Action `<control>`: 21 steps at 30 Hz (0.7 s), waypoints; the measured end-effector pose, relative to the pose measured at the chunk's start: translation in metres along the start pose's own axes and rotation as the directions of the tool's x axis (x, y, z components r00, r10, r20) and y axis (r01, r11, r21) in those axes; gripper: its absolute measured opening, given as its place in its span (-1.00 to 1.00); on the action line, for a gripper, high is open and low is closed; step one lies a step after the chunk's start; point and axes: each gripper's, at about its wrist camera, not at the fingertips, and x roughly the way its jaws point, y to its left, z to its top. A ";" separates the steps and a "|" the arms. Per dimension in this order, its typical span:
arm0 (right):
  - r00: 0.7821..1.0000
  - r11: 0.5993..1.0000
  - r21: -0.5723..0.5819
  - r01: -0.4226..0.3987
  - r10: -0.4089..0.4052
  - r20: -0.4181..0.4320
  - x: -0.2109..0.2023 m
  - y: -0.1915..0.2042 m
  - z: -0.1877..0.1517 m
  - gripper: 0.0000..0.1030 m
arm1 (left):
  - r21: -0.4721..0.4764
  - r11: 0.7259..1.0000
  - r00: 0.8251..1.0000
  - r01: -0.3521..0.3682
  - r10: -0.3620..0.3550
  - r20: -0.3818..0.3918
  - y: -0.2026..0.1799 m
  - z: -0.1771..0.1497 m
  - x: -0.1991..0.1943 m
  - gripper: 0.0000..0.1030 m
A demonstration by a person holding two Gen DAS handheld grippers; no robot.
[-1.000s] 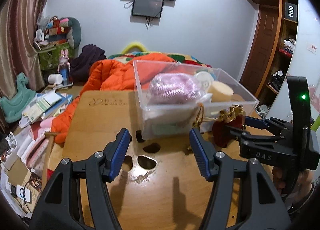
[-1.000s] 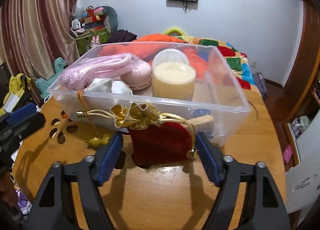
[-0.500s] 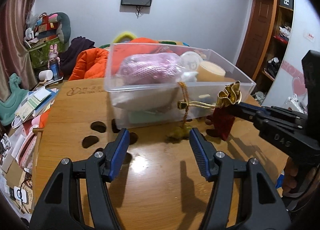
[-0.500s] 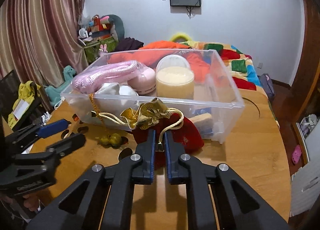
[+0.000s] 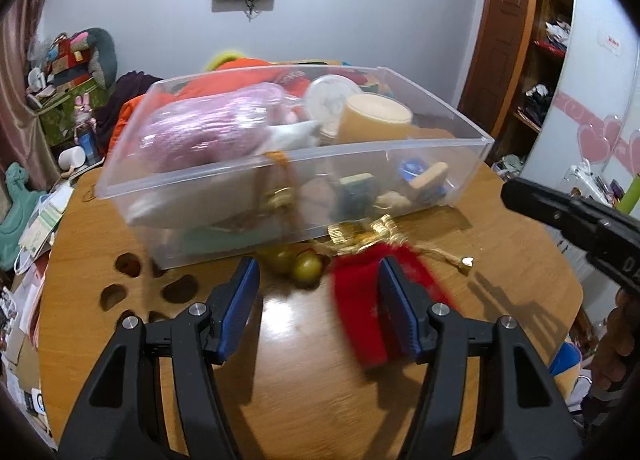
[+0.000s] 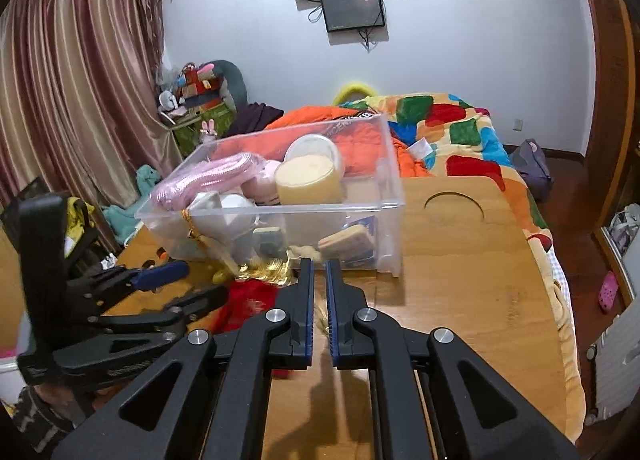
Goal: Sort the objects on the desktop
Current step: 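Grasp the gold gourd charm with the left gripper while the right gripper grasps the red pouch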
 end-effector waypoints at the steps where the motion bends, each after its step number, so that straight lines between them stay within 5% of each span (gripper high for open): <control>1: 1.000 1.000 0.005 -0.003 0.003 0.003 -0.002 -0.002 0.000 -0.90 | 0.007 1.000 1.000 -0.010 0.010 -0.003 -0.002 0.001 0.002 0.19; 8: 0.988 0.994 0.038 -0.106 0.110 -0.113 0.016 -0.004 -0.009 -0.86 | -0.058 0.998 1.000 -0.017 0.017 -0.005 0.015 -0.002 -0.005 0.19; 13: 0.972 0.989 0.024 -0.146 0.148 -0.185 0.042 0.017 -0.020 -0.16 | -0.127 0.992 1.000 -0.026 0.028 0.009 0.039 -0.013 -0.024 0.19; 15: 0.973 0.991 -0.021 -0.131 0.125 -0.193 0.050 0.033 -0.022 -0.01 | -0.133 0.991 0.999 -0.033 0.036 0.017 0.045 -0.016 -0.030 0.19; 21: 0.977 0.983 -0.180 -0.025 -0.015 -0.214 0.071 0.068 -0.029 -0.01 | -0.138 0.990 0.999 -0.033 0.036 0.025 0.052 -0.020 -0.034 0.19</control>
